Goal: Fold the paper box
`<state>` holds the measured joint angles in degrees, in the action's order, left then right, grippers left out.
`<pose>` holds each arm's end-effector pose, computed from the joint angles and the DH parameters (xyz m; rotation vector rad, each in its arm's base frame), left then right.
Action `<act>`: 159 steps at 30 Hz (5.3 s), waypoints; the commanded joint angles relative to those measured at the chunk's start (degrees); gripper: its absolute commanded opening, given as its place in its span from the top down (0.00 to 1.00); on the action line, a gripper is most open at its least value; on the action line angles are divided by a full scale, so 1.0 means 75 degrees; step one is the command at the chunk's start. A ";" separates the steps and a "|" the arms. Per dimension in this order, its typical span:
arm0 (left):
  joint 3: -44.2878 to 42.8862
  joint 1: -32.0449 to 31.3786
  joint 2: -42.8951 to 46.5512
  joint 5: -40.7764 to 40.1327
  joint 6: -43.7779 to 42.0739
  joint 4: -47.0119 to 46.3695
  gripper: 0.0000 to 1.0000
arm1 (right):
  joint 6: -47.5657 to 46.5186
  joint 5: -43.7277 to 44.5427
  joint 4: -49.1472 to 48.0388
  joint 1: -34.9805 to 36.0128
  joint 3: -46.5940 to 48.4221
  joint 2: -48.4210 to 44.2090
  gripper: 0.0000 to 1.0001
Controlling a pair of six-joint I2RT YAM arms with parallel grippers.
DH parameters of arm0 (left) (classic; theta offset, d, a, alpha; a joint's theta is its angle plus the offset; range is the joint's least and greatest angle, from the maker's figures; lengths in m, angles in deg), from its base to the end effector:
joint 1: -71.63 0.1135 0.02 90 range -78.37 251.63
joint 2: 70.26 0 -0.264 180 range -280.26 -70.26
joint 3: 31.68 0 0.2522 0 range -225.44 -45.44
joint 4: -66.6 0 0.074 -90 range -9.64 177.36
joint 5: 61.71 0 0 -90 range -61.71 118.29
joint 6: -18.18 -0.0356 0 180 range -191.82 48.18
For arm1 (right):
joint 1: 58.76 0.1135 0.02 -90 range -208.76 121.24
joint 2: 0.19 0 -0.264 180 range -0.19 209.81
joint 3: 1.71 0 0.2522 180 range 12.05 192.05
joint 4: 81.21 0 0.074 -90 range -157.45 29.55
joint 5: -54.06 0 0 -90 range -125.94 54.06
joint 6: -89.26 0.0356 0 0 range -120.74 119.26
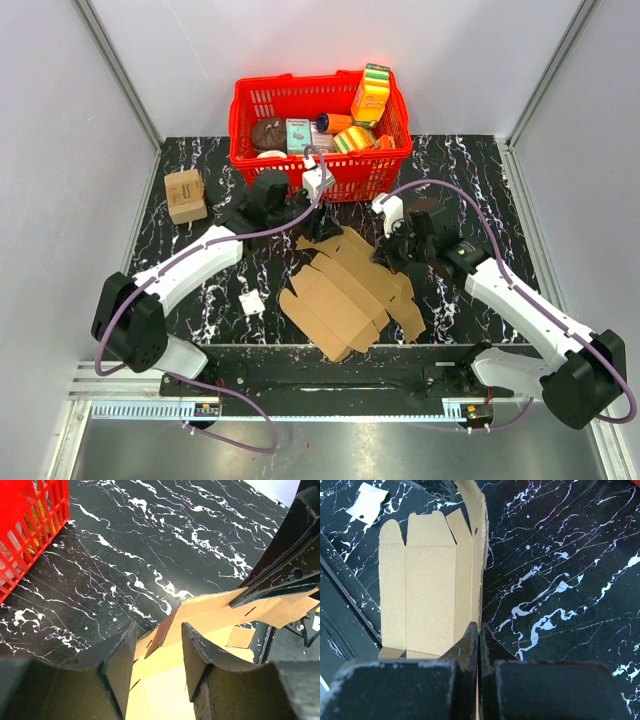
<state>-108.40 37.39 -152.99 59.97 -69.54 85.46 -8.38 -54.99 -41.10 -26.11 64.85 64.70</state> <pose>0.2640 -0.2023 0.3051 0.9136 1.8526 -0.9544 0.1995 0.1416 0.2930 -0.9506 2.0594 0.6068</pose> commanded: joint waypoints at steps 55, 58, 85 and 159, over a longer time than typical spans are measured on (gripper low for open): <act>-0.1918 -0.3814 -0.1788 -0.9591 0.1031 0.1206 0.70 | 0.3667 -0.0026 0.0893 0.0066 0.2406 0.1474 1.00; -0.2011 -0.3872 -0.1835 -0.9568 0.1125 0.1218 0.67 | 0.3655 -0.0038 0.0905 0.0066 0.2406 0.1486 1.00; 0.2613 -0.1542 0.3425 -0.4818 0.1092 -0.0678 0.34 | 0.1969 0.0631 0.1759 0.0066 0.2241 0.0970 1.00; 0.2641 -0.1164 0.1282 -0.2579 0.1406 -0.1502 0.91 | 0.2787 -0.0296 0.2382 0.0054 0.3109 0.0759 0.98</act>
<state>-84.88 31.19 -143.60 47.14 -61.03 76.48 8.69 -57.81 -20.75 -26.11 85.22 69.51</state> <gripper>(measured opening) 0.096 0.029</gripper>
